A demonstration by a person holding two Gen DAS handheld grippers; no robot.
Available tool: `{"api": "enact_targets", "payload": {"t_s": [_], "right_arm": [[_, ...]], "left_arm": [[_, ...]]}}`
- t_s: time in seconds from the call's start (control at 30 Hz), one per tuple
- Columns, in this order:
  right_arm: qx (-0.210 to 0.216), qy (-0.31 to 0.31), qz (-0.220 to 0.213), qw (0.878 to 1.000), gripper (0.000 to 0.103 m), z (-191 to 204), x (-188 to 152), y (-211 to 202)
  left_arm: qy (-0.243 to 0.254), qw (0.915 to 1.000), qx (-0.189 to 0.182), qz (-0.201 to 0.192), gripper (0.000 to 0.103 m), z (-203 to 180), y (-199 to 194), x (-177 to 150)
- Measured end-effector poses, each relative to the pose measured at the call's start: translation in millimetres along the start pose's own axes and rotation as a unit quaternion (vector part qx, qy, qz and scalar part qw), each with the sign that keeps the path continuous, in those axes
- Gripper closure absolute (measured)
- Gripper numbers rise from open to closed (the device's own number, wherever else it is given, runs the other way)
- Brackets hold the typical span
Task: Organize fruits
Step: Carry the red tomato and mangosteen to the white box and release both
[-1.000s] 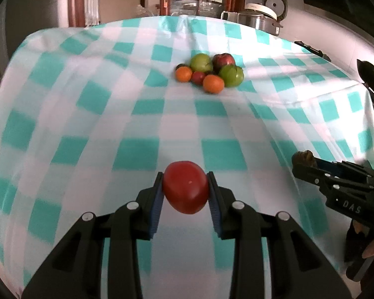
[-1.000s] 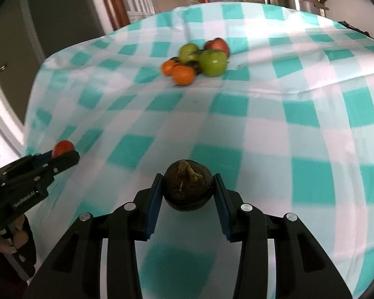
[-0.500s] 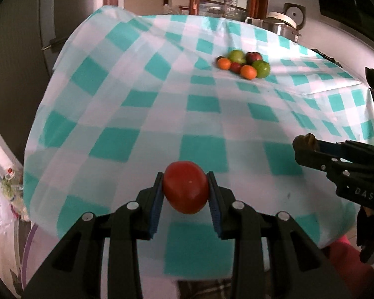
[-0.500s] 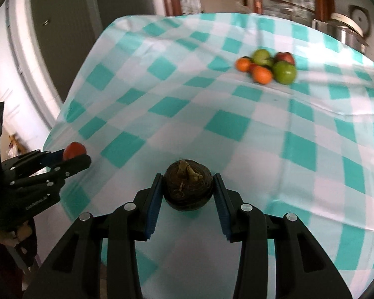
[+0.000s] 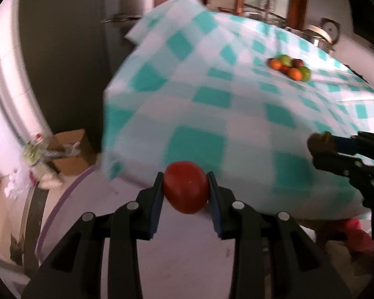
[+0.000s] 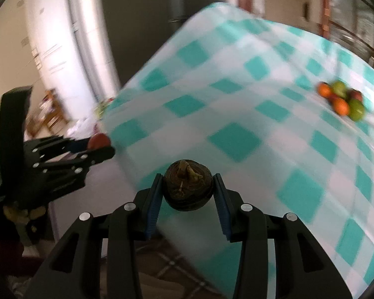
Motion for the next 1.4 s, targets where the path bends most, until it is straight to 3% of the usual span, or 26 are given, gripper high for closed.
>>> {"api": "enact_targets", "payload": {"t_s": [0.17,0.4,0.63,0.87,1.1,1.17,1.23,1.3,1.4], "right_arm": [[0.036,-0.074,0.043,0.996,0.062,56,-14,30],[0.053,-0.183,0.13,0.973,0.062,120,-51,95],[0.017,-0.266,0.223,0.938,0.062,152,-93,170],[-0.011,-0.303,0.281,0.911,0.062,156,-120,211],[-0.023,-0.299,0.297,0.907,0.062,160,-129,217],[-0.024,-0.295,0.3,0.907,0.062,160,-125,220],[-0.022,-0.288,0.299,0.909,0.06,160,-117,221],[-0.018,-0.281,0.294,0.913,0.054,160,-112,217],[-0.011,-0.281,0.289,0.915,0.048,159,-110,209]], "left_arm": [[-0.042,0.9978,0.038,0.032,0.069,43,10,-34],[-0.056,0.9897,0.077,0.106,0.069,80,43,-78],[-0.085,0.9583,0.091,0.257,0.069,115,102,-140],[-0.096,0.9437,0.091,0.303,0.068,123,122,-151],[-0.09,0.9344,0.091,0.332,0.068,126,137,-161],[-0.092,0.9339,0.094,0.332,0.063,129,138,-162],[-0.097,0.9345,0.092,0.33,0.048,129,140,-160],[-0.1,0.9345,0.098,0.327,0.039,133,140,-161],[-0.107,0.9336,0.098,0.328,0.033,134,137,-161]]}}
Point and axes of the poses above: each gripper's, at about its wrist camera, not at the fingertips, and y roughly the way its jaws point, z to its left, x to its top, the point moved 4 cm from there along y, roughly the way its jaws point, and after that the axes turned 9 degrees about y, right-handed, at the moved point
